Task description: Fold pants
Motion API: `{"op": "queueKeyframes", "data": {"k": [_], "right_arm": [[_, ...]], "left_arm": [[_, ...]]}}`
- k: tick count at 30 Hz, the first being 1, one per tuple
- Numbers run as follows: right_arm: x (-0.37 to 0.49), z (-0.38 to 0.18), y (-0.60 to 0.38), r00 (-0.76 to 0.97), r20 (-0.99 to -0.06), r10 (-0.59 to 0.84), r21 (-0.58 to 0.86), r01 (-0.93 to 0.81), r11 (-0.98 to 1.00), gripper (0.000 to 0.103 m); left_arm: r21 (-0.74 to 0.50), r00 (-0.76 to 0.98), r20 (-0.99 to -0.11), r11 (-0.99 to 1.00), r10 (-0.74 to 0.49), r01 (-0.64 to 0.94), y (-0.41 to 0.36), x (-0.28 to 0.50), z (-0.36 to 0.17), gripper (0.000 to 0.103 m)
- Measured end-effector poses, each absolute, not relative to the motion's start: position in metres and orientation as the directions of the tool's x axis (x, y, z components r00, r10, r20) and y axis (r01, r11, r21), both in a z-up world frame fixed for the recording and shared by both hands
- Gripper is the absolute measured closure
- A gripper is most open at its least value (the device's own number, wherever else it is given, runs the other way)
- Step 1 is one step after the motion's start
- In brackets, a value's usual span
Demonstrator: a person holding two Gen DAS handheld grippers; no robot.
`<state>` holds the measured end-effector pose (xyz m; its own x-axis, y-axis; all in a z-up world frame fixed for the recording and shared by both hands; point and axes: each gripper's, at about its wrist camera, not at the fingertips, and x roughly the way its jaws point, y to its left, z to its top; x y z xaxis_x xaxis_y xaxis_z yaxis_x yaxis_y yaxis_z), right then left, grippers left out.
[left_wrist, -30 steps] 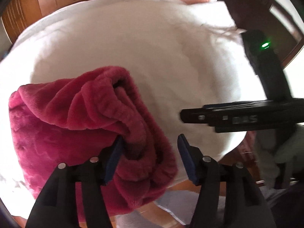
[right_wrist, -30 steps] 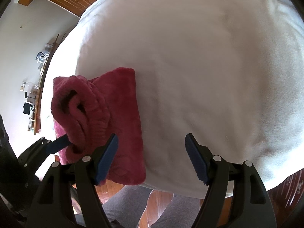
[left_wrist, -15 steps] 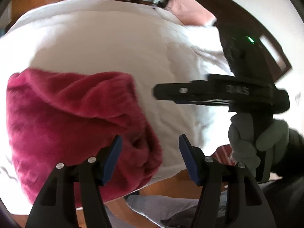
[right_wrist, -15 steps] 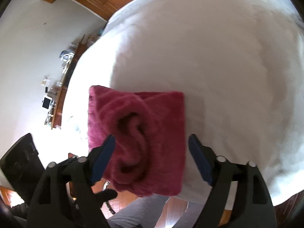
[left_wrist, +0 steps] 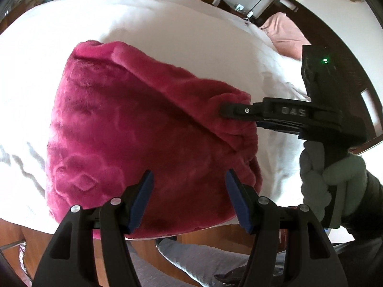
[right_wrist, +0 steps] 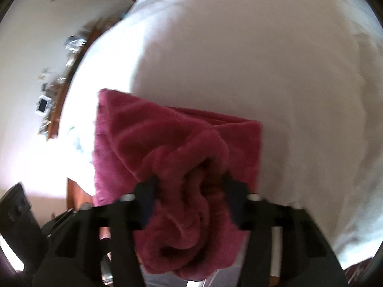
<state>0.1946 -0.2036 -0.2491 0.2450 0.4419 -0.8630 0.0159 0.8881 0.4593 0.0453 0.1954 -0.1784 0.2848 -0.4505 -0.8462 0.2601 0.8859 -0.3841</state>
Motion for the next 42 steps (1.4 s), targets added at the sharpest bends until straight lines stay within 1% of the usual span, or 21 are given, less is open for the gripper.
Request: {"op": "queueKeyframes", "data": {"k": [4, 8, 14, 17, 21, 23, 28, 31, 33, 37, 38, 39, 41, 42], "right_arm": [[0.192, -0.255, -0.234, 0.273, -0.853, 0.445, 0.491, 0.127, 0.862, 0.073], [0.189, -0.272, -0.263, 0.267, -0.841, 0.47, 0.53, 0.239, 0.813, 0.074], [0.188, -0.277, -0.256, 0.267, -0.868, 0.419, 0.467, 0.154, 0.871, 0.073], [0.185, -0.275, -0.259, 0.264, -0.86, 0.436, 0.483, 0.147, 0.863, 0.073], [0.175, -0.269, -0.269, 0.264, -0.843, 0.469, 0.51, 0.117, 0.852, 0.063], [0.166, -0.263, -0.268, 0.263, -0.831, 0.49, 0.527, 0.094, 0.844, 0.06], [0.141, -0.265, -0.258, 0.2, -0.823, 0.531, 0.547, 0.033, 0.836, 0.06], [0.136, -0.277, -0.25, 0.161, -0.858, 0.488, 0.496, 0.014, 0.868, 0.06], [0.135, -0.289, -0.25, 0.138, -0.9, 0.414, 0.421, 0.027, 0.907, 0.06], [0.132, -0.311, -0.256, 0.131, -0.924, 0.36, 0.367, 0.035, 0.93, 0.06], [0.134, -0.314, -0.256, 0.128, -0.928, 0.351, 0.357, 0.032, 0.933, 0.059], [0.133, -0.32, -0.256, 0.127, -0.934, 0.334, 0.339, 0.024, 0.94, 0.054], [0.135, -0.332, -0.257, 0.126, -0.947, 0.296, 0.3, 0.012, 0.954, 0.049], [0.135, -0.337, -0.259, 0.12, -0.947, 0.297, 0.302, 0.024, 0.953, 0.047]], "left_arm": [[-0.354, 0.273, -0.865, 0.898, -0.421, 0.263, 0.187, 0.051, -0.188, 0.041], [-0.326, 0.248, -0.879, 0.893, -0.408, 0.311, 0.166, 0.055, -0.196, 0.041], [-0.319, 0.138, -0.892, 0.815, -0.43, 0.483, 0.112, 0.04, -0.209, 0.041], [-0.269, 0.115, -0.913, 0.791, -0.39, 0.549, 0.097, 0.028, -0.22, 0.041], [-0.276, 0.101, -0.918, 0.8, -0.385, 0.533, 0.099, 0.027, -0.228, 0.041], [-0.279, 0.111, -0.914, 0.804, -0.39, 0.525, 0.099, 0.029, -0.226, 0.041], [-0.279, 0.128, -0.911, 0.815, -0.392, 0.507, 0.103, 0.027, -0.224, 0.041], [-0.278, 0.141, -0.909, 0.822, -0.392, 0.497, 0.101, 0.029, -0.222, 0.041], [-0.276, 0.152, -0.908, 0.83, -0.391, 0.486, 0.105, 0.028, -0.22, 0.041], [-0.254, 0.18, -0.909, 0.842, -0.376, 0.477, 0.113, 0.026, -0.213, 0.04], [-0.248, 0.186, -0.909, 0.844, -0.372, 0.475, 0.115, 0.025, -0.211, 0.04], [-0.242, 0.195, -0.91, 0.849, -0.367, 0.47, 0.118, 0.025, -0.209, 0.04], [-0.235, 0.208, -0.91, 0.858, -0.36, 0.457, 0.123, 0.025, -0.204, 0.04], [-0.234, 0.213, -0.909, 0.863, -0.358, 0.449, 0.127, 0.025, -0.203, 0.04]]}}
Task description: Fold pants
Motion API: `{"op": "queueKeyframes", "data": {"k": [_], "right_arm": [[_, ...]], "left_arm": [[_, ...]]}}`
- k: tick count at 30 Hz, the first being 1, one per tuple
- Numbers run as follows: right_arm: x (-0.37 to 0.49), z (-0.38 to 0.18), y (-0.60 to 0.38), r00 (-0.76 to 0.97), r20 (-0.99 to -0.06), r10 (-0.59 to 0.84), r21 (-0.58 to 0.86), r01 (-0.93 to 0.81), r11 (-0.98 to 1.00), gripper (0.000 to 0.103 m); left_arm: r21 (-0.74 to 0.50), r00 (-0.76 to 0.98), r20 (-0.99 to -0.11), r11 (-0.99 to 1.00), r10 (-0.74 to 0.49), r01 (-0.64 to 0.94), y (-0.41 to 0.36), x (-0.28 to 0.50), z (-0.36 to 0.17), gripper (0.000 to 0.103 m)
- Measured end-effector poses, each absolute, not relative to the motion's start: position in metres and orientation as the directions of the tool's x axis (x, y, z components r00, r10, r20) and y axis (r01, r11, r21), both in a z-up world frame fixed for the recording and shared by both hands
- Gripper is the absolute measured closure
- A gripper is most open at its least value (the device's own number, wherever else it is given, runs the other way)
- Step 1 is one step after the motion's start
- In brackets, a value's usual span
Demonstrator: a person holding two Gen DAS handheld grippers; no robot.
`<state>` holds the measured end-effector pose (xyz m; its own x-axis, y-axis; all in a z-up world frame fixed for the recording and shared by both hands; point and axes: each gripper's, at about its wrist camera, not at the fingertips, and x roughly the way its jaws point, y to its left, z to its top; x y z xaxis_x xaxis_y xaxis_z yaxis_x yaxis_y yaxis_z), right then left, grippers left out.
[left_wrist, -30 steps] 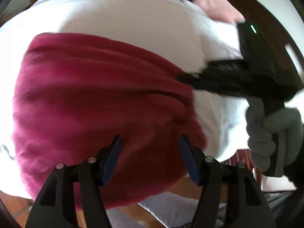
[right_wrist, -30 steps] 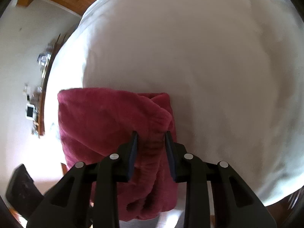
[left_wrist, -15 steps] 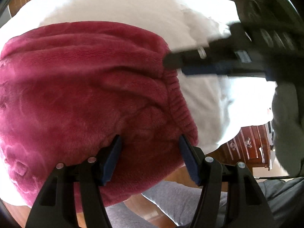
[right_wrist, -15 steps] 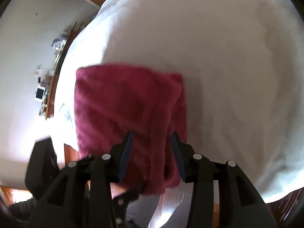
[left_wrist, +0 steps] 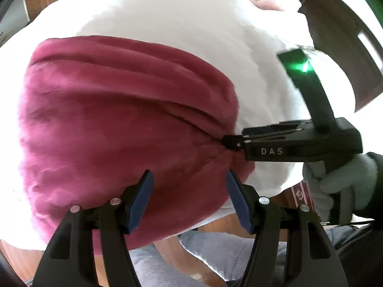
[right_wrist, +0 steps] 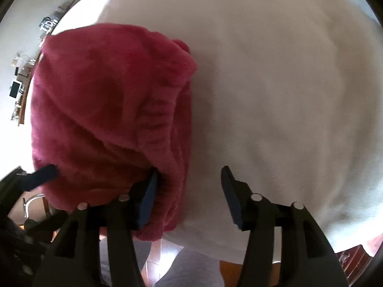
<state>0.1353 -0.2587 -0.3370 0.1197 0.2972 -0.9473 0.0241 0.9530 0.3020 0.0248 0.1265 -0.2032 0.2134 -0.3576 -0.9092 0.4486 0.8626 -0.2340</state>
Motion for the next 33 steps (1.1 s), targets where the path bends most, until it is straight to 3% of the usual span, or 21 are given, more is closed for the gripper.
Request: {"op": "queueKeyframes", "data": {"k": [9, 18, 23, 33], "right_arm": [[0.133, -0.321, -0.255, 0.143, -0.943, 0.3, 0.304, 0.0, 0.953, 0.047], [0.14, -0.241, -0.247, 0.337, -0.876, 0.346, 0.342, -0.072, 0.937, 0.047], [0.159, -0.221, -0.223, 0.354, -0.85, 0.39, 0.363, -0.144, 0.921, 0.047], [0.186, -0.288, -0.205, 0.271, -0.899, 0.345, 0.329, -0.102, 0.939, 0.047]], "left_arm": [[-0.188, 0.289, -0.913, 0.926, -0.288, 0.327, 0.161, 0.034, -0.195, 0.037], [-0.176, 0.267, -0.924, 0.923, -0.274, 0.341, 0.171, 0.023, -0.205, 0.034], [-0.172, 0.267, -0.923, 0.919, -0.276, 0.354, 0.176, 0.023, -0.203, 0.034], [-0.146, 0.292, -0.924, 0.932, -0.248, 0.331, 0.185, 0.027, -0.198, 0.03]]}}
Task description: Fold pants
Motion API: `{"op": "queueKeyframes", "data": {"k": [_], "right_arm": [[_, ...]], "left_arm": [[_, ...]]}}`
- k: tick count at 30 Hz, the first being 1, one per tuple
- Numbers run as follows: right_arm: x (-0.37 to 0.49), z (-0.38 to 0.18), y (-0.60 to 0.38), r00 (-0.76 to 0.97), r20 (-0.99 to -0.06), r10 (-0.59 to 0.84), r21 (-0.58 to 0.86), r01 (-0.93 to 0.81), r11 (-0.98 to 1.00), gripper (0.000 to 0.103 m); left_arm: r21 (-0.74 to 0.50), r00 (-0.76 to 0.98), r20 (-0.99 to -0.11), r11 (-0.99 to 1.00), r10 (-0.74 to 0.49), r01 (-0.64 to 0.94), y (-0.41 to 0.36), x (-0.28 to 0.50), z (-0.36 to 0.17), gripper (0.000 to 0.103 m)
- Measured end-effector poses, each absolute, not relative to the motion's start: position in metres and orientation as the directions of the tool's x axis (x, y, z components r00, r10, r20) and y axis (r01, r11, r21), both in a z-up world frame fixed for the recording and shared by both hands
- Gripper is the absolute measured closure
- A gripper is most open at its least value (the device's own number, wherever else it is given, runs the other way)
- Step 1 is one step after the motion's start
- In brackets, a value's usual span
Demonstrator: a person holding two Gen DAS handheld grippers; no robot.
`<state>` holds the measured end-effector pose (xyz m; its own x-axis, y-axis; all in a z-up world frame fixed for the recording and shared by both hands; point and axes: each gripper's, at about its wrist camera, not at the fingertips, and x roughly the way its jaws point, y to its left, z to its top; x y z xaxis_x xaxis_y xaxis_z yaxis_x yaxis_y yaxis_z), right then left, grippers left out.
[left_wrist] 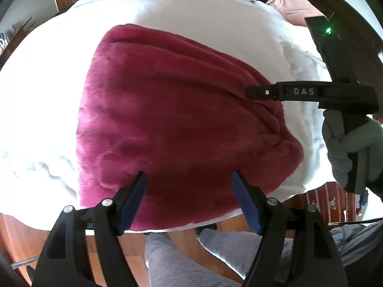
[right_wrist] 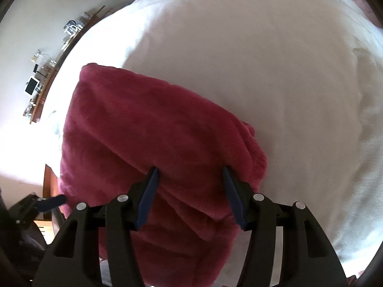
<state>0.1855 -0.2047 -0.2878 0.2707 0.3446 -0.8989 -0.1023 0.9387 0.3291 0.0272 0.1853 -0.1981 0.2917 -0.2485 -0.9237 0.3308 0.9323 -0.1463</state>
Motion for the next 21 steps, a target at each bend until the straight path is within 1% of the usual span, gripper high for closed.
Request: {"op": "queueKeyframes", "data": {"k": [7, 11, 16, 21], "right_arm": [[0.197, -0.317, -0.191, 0.264, -0.915, 0.307, 0.305, -0.049, 0.951, 0.047], [0.198, -0.317, -0.179, 0.267, -0.924, 0.275, 0.279, -0.024, 0.96, 0.047], [0.193, -0.297, -0.167, 0.293, -0.93, 0.221, 0.232, 0.003, 0.973, 0.046], [0.181, -0.275, -0.158, 0.339, -0.917, 0.207, 0.241, 0.06, 0.969, 0.045]], "left_arm": [[-0.102, 0.331, -0.916, 0.93, -0.227, 0.354, 0.192, 0.036, -0.179, 0.029], [-0.067, 0.357, -0.91, 0.922, -0.214, 0.382, 0.196, 0.044, -0.17, 0.025], [-0.044, 0.365, -0.908, 0.915, -0.204, 0.401, 0.203, 0.061, -0.166, 0.024], [-0.038, 0.372, -0.905, 0.91, -0.206, 0.412, 0.21, 0.082, -0.165, 0.024]]}}
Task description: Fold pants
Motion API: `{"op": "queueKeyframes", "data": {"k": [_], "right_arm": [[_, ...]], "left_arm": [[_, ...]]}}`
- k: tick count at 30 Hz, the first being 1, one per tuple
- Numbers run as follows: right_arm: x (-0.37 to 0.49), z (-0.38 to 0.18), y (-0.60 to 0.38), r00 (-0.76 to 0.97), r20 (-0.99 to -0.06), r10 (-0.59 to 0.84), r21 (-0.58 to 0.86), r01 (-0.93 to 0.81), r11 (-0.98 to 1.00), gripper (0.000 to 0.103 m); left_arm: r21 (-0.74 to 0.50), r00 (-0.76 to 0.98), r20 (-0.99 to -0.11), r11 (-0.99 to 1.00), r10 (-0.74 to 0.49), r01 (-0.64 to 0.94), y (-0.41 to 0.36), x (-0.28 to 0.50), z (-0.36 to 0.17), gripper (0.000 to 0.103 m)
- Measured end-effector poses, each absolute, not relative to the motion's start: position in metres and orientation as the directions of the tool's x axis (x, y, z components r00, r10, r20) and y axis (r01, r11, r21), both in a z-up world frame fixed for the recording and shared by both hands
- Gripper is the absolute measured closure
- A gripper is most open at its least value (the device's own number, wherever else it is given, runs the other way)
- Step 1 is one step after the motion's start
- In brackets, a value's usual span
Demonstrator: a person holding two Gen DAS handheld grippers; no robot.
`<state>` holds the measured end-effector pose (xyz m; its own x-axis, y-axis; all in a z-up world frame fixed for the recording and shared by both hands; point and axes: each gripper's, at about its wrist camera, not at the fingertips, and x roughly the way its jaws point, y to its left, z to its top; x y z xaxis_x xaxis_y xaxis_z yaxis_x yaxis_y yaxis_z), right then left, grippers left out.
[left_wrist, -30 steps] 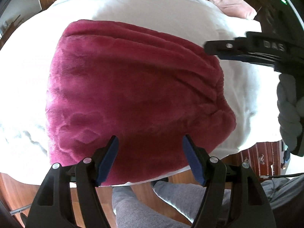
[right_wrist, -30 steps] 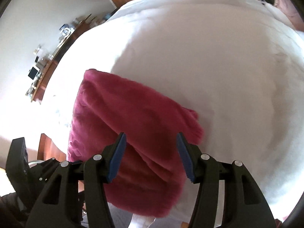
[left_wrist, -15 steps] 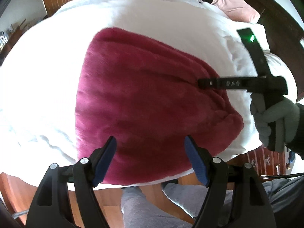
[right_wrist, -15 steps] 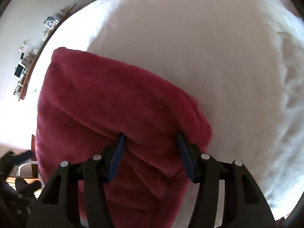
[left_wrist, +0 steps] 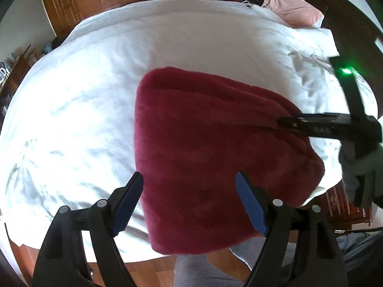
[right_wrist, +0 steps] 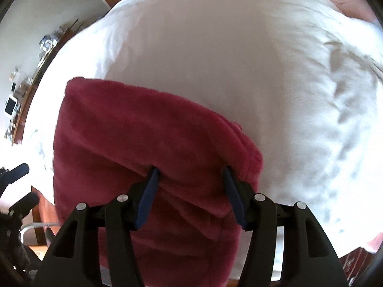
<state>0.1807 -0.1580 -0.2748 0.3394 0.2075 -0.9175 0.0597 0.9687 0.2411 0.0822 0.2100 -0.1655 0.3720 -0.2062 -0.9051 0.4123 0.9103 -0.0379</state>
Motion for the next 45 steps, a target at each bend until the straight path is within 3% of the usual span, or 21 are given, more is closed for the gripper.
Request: {"op": "queueKeyframes", "data": {"k": [2, 5, 16, 26, 30, 37, 45], "right_arm": [[0.174, -0.267, -0.158, 0.352, -0.913, 0.206, 0.254, 0.095, 0.963, 0.044], [0.161, -0.261, -0.164, 0.362, -0.912, 0.19, 0.259, 0.153, 0.954, 0.033], [0.124, -0.297, -0.195, 0.306, -0.924, 0.228, 0.336, 0.369, 0.867, 0.031], [0.126, -0.325, -0.189, 0.256, -0.953, 0.161, 0.261, 0.427, 0.866, 0.031], [0.128, -0.336, -0.186, 0.25, -0.958, 0.139, 0.24, 0.436, 0.867, 0.022], [0.124, -0.344, -0.178, 0.251, -0.96, 0.121, 0.227, 0.452, 0.863, 0.021], [0.123, -0.342, -0.188, 0.258, -0.949, 0.179, 0.282, 0.45, 0.847, 0.021]], "left_arm": [[-0.033, 0.375, -0.904, 0.906, -0.207, 0.421, 0.213, 0.09, -0.165, 0.023], [-0.024, 0.378, -0.903, 0.901, -0.205, 0.433, 0.214, 0.101, -0.165, 0.019], [-0.04, 0.361, -0.905, 0.89, -0.225, 0.455, 0.235, 0.132, -0.174, 0.016], [-0.02, 0.355, -0.91, 0.881, -0.212, 0.472, 0.254, 0.138, -0.181, 0.016], [-0.006, 0.356, -0.912, 0.873, -0.205, 0.488, 0.257, 0.138, -0.182, 0.016], [0.029, 0.374, -0.907, 0.856, -0.195, 0.517, 0.26, 0.136, -0.181, 0.016], [0.005, 0.348, -0.912, 0.841, -0.219, 0.541, 0.264, 0.135, -0.19, 0.015]]}}
